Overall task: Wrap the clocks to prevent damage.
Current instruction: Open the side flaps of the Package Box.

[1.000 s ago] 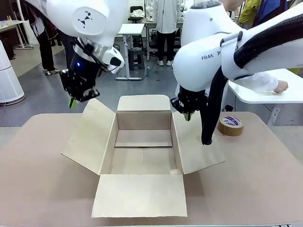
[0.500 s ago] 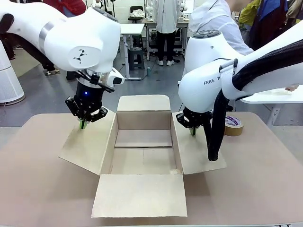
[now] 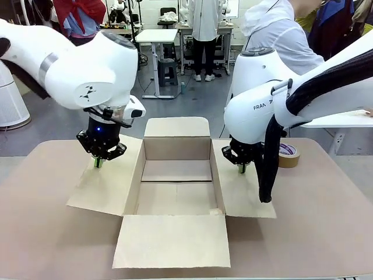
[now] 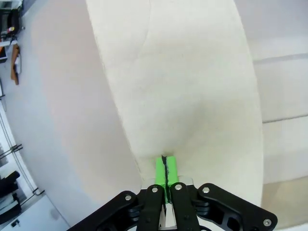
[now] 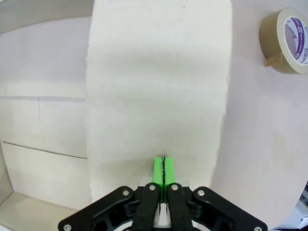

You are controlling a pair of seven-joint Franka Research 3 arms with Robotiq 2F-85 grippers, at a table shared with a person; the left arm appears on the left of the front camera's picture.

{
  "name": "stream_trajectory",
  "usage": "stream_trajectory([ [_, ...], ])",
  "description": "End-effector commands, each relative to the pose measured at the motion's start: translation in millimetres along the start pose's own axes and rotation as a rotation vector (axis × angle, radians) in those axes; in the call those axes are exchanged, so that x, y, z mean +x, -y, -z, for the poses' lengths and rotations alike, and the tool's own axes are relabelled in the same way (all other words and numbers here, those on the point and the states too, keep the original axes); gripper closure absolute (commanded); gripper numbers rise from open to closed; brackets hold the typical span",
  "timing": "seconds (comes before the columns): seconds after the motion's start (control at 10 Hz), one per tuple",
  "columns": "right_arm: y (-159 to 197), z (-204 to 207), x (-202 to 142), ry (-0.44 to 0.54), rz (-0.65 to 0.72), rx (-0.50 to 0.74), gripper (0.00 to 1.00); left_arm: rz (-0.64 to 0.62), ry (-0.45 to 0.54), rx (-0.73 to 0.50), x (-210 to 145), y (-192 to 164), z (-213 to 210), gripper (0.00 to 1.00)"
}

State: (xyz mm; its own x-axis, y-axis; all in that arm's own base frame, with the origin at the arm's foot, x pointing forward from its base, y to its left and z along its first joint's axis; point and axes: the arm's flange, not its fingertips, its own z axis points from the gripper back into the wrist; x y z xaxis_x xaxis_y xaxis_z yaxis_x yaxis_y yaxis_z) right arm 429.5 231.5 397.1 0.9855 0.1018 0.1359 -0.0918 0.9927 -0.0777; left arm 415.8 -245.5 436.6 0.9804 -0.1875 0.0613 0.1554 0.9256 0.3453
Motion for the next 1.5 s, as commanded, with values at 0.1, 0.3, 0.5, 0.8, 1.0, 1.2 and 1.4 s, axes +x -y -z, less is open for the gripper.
stream_trajectory([
  [0.1, -1.9, 32.2, 4.5, -0.03, 0.034, 0.052, 0.99, 0.026, 0.025, -0.197, -3.2, -23.6, 28.9, 0.99],
  [0.3, -3.7, 46.4, 7.9, -0.05, 0.04, 0.077, 0.99, -0.007, -0.041, -0.288, -1.0, -33.1, 45.3, 0.99],
  [0.5, -3.2, 52.9, 11.3, -0.057, 0.049, 0.106, 0.99, -0.015, -0.092, -0.311, -0.7, -34.1, 60.0, 0.99],
  [0.8, -4.4, 51.6, 17.0, -0.047, 0.056, 0.122, 0.99, 0.004, -0.125, -0.33, -1.7, -27.0, 69.2, 0.99],
  [1.0, -6.6, 50.9, 21.0, -0.047, 0.048, 0.125, 0.99, 0.015, -0.14, -0.324, -1.3, -24.1, 74.6, 0.99],
  [1.2, -11.8, 52.4, 24.2, -0.057, 0.031, 0.121, 0.99, 0.037, -0.168, -0.313, -4.6, -12.8, 82.6, 0.99],
  [1.4, -2.6, 46.8, 16.8, -0.046, 0.059, 0.093, 0.99, 0.013, -0.179, -0.341, -0.9, -15.7, 76.0, 0.99],
])
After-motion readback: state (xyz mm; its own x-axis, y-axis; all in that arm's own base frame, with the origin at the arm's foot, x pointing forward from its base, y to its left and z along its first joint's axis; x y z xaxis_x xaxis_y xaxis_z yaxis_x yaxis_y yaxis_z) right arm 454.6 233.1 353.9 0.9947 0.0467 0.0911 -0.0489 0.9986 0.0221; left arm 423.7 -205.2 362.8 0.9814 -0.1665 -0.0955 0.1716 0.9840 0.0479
